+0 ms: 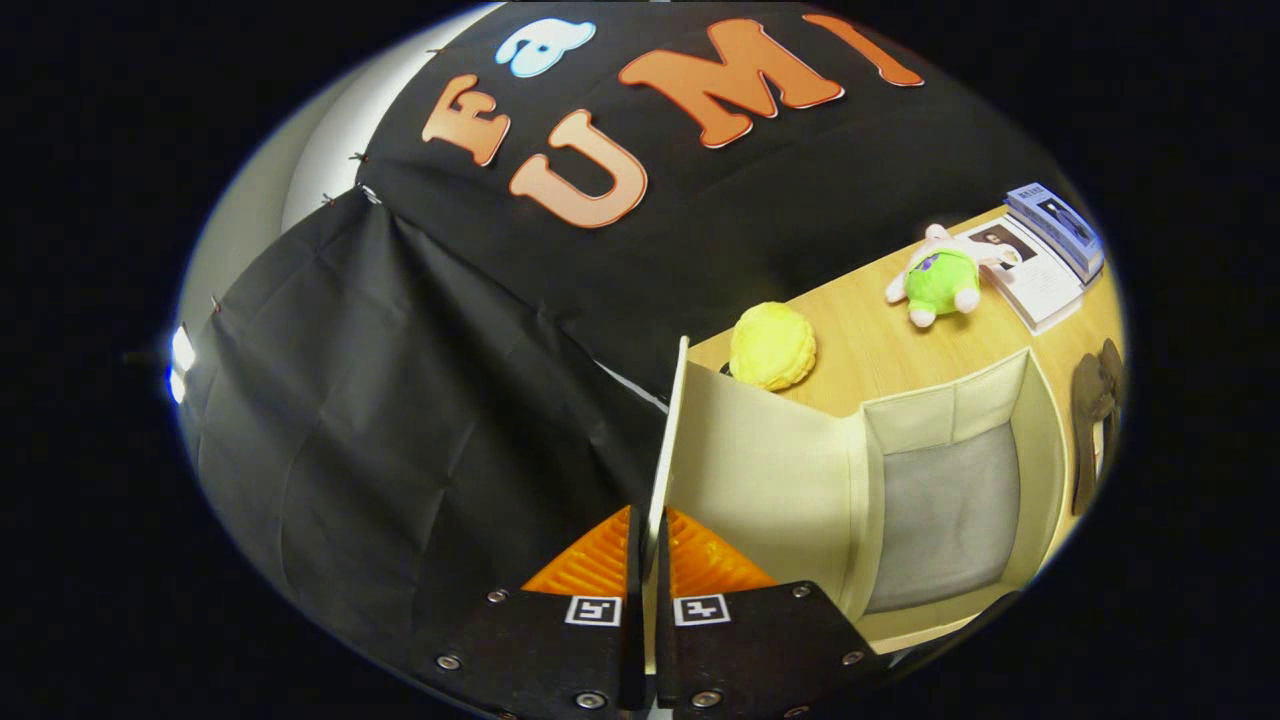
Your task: Open the storage box then place both shoes into the box .Put the left shoe in first, then the right shoe, with the right side of both shoes facing outward in a uniform manner.
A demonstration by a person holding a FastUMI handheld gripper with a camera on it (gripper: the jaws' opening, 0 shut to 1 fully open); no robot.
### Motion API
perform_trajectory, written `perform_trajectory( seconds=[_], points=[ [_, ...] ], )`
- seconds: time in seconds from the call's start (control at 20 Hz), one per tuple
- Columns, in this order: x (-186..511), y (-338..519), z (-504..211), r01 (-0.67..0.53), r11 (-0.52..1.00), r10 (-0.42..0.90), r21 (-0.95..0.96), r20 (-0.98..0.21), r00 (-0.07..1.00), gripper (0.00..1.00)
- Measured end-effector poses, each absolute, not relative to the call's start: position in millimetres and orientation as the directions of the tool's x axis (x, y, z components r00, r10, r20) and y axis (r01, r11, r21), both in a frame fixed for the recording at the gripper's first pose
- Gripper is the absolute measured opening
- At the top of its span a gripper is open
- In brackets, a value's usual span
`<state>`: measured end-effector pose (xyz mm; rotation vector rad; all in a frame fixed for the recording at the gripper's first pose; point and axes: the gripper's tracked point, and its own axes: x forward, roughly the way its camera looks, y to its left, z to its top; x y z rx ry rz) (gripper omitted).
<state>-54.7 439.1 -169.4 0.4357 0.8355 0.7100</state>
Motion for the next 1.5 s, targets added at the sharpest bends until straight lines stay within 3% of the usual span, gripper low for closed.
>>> perform_trajectory(
  seconds=[0.15, 0.3, 0.35, 0.4, 0.45, 0.95, 1.5],
  points=[
    [-59.1, 449.5, -166.6, -0.433, 0.680, 0.731, 0.592, -0.496, 0.469, 0.11],
    [-57.1, 444.7, -161.5, -0.473, 0.694, 0.719, 0.543, -0.486, 0.497, 0.64],
    [-56.1, 439.5, -160.0, -0.479, 0.702, 0.711, 0.527, -0.482, 0.512, 0.75],
    [-53.9, 433.6, -159.4, -0.480, 0.713, 0.700, 0.511, -0.481, 0.527, 0.92],
    [-50.4, 428.7, -156.1, -0.482, 0.720, 0.693, 0.499, -0.477, 0.541, 0.97],
    [-19.8, 342.6, -103.0, -0.473, 0.832, 0.555, 0.292, -0.392, 0.734, 0.98],
    [4.4, 204.5, -57.3, -0.275, 0.944, 0.318, 0.183, -0.277, 0.907, 0.98]
  ],
)
